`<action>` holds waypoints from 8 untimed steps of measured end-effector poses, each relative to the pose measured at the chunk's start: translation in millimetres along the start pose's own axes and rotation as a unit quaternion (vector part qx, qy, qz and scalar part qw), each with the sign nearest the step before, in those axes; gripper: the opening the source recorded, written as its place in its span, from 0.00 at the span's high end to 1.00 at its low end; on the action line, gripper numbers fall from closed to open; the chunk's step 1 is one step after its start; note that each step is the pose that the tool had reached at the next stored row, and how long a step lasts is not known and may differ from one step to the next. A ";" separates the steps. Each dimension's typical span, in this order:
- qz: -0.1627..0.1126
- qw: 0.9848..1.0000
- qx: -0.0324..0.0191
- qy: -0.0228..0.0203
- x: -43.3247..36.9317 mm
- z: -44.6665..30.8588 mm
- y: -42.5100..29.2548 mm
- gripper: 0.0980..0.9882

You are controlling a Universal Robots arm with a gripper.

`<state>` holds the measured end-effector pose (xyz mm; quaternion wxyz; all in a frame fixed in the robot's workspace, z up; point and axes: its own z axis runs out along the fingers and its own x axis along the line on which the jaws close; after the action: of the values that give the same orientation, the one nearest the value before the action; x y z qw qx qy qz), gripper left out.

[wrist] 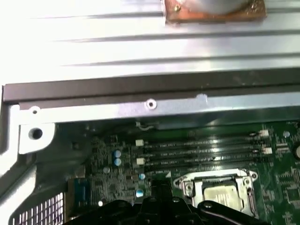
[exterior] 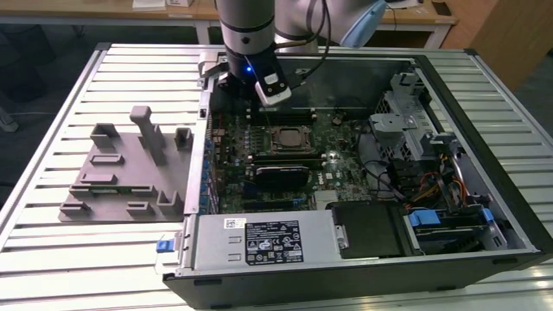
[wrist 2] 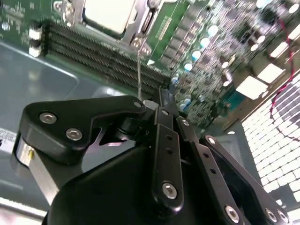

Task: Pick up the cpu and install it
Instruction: 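Install the first cpu locking lever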

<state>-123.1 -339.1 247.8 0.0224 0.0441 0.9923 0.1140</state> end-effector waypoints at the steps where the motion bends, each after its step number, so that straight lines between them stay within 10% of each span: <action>1: 0.000 1.000 -0.001 0.000 0.0 0.0 0.0 0.99; 8: 0.000 1.000 -0.001 0.001 -9.2 0.5 0.8 0.99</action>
<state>-113.8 -339.1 247.8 0.0218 0.0441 0.9921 0.1153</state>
